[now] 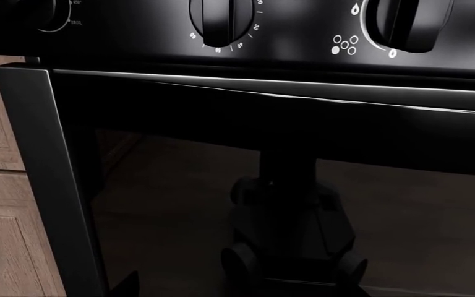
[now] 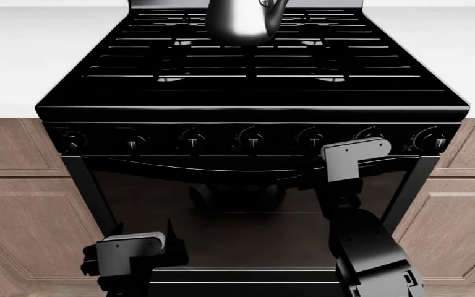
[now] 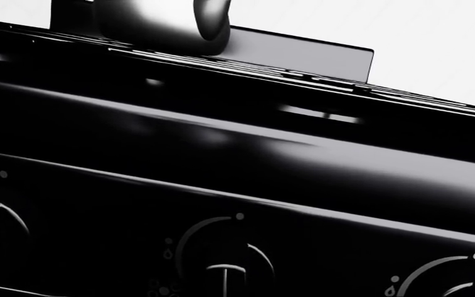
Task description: Turn on the center burner of the stove.
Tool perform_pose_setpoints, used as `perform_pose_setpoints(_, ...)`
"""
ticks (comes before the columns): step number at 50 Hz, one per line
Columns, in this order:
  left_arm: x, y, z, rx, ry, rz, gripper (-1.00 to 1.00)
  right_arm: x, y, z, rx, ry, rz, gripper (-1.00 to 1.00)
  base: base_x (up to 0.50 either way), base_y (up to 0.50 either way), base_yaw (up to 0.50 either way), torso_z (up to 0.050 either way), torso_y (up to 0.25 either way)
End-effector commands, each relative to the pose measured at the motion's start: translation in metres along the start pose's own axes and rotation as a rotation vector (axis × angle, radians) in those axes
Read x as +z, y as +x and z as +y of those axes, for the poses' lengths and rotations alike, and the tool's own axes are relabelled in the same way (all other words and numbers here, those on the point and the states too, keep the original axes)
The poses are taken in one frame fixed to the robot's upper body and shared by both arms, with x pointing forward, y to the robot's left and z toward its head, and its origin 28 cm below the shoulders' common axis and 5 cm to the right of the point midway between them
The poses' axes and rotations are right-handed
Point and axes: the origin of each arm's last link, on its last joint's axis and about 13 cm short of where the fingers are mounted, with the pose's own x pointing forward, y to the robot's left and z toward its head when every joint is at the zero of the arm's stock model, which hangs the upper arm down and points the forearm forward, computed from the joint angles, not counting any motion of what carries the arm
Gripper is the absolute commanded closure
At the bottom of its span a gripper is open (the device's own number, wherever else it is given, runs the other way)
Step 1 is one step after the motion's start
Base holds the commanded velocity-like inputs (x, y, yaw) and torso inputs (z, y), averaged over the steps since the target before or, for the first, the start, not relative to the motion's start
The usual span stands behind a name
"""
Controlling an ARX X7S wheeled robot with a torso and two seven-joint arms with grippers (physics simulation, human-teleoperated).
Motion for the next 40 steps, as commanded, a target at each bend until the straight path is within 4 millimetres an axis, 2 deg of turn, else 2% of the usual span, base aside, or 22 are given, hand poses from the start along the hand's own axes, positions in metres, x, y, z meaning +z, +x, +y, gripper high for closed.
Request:
perform_pose_setpoints(1,0.0001,0.0,0.0001,0.0,0.0,0.0,-1.0,0.0,-0.0006,0.0018,0.01,0.012,-0.009,1.0,0.0,0.0,0.0,0.0,0.0)
perform_pose_setpoints(11,0.0006,0.0,0.0001,-0.001,-0.001,0.0,-1.0,0.0053,-0.0009,0.0042,0.027,0.087,-0.052,1.0,0.0,0.0,0.0,0.0,0.0)
perform_pose_setpoints(21,0.0006,0.0,0.0001,-0.001,-0.001,0.0,-1.0,0.0049,-0.0006,0.0048,0.033,0.088,-0.052,1.0,0.0,0.0,0.0,0.0,0.002)
perform_pose_setpoints(40,0.0004,-0.0002,0.0,0.001,0.0,0.001,-1.0,0.0068,-0.0018,0.0037,0.061,-0.078,0.003,1.0,0.0,0.0,0.0,0.0,0.001)
